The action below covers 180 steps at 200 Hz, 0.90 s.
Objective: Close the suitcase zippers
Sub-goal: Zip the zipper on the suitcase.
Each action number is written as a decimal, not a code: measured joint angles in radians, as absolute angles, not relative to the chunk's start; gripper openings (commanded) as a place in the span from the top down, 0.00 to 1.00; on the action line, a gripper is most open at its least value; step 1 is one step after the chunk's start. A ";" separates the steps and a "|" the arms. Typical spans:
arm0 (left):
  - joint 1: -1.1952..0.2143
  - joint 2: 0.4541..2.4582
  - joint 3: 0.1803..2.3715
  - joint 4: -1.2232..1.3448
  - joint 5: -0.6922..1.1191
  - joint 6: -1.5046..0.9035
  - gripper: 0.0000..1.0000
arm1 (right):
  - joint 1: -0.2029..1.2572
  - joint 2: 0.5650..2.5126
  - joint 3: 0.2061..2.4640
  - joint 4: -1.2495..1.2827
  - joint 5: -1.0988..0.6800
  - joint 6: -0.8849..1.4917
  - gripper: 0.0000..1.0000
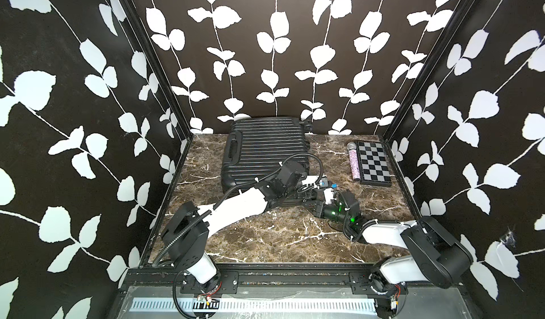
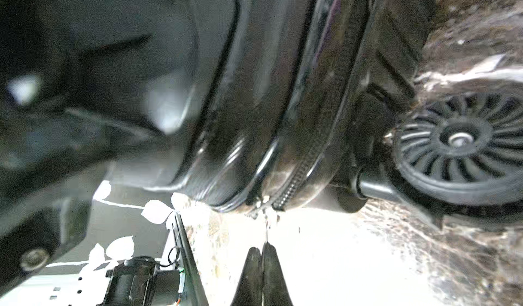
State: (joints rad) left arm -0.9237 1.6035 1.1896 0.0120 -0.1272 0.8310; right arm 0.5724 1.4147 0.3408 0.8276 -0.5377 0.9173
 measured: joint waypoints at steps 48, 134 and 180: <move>-0.923 1.656 1.237 0.031 -0.129 0.804 0.13 | 0.603 1.453 0.339 0.897 -0.511 0.956 1.00; -0.897 1.660 1.338 -0.110 -0.040 0.674 0.01 | 0.643 1.489 0.341 0.921 -0.445 0.965 1.00; -0.806 1.499 1.410 -0.275 0.056 0.440 0.01 | 0.648 1.475 0.375 0.830 -0.419 0.916 1.00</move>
State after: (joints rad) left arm -0.8059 1.4990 1.4101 -0.2752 0.0555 0.4404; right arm 0.6483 1.4746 0.3748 0.8303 -0.4191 0.9165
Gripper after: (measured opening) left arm 0.993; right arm 0.048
